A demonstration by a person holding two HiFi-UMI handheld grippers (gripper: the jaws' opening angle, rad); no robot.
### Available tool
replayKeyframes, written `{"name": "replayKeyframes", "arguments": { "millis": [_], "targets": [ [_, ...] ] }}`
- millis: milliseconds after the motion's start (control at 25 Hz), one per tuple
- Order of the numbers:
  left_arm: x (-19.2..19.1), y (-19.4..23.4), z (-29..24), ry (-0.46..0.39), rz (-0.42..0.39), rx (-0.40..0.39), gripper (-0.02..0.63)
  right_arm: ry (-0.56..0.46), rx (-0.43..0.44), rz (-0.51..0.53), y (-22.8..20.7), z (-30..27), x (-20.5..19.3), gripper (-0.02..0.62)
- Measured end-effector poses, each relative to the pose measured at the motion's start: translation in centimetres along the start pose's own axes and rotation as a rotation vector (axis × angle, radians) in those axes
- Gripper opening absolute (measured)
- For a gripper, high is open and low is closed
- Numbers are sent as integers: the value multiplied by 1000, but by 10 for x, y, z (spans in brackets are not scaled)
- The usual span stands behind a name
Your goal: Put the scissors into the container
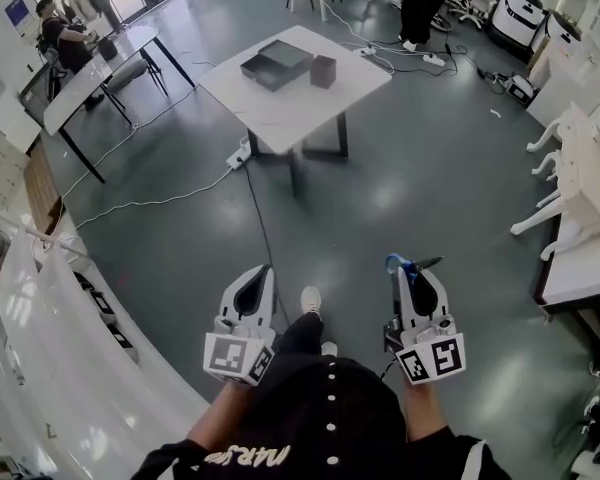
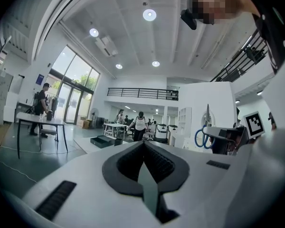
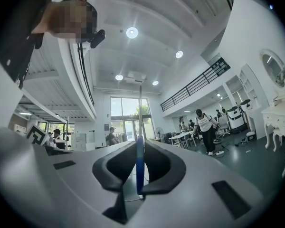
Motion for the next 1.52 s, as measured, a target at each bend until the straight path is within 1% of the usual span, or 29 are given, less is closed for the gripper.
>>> {"name": "replayKeyframes", "arguments": {
  "millis": [440,640,840,1160,1520],
  "targets": [
    [-9,42,-92,-14,7,9,26,10,-15,25,-54,-70,-16,58],
    [-12,61,-131,-3,18,14,26,25,-21,30,-75,-106,-25,58],
    [-15,78,-164,9,19,6,26,31,-27,27,-90,-140,-35,58],
    [-16,116,-221,4,28,4,26,28,-40,42,-113,-200,-50,58],
    [-21,148,-282,-8,40,-15,26,26,-81,58,-145,-251,-62,58]
  ]
}}
Point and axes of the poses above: the fingertips, and each gripper's own axes: z backward along the fingers, y to its left, x out of its top, the point moved 4 cm from there along z, backward along the fingers, and after that the axes turned 9 degrees about -y, right-handed, at the moved point
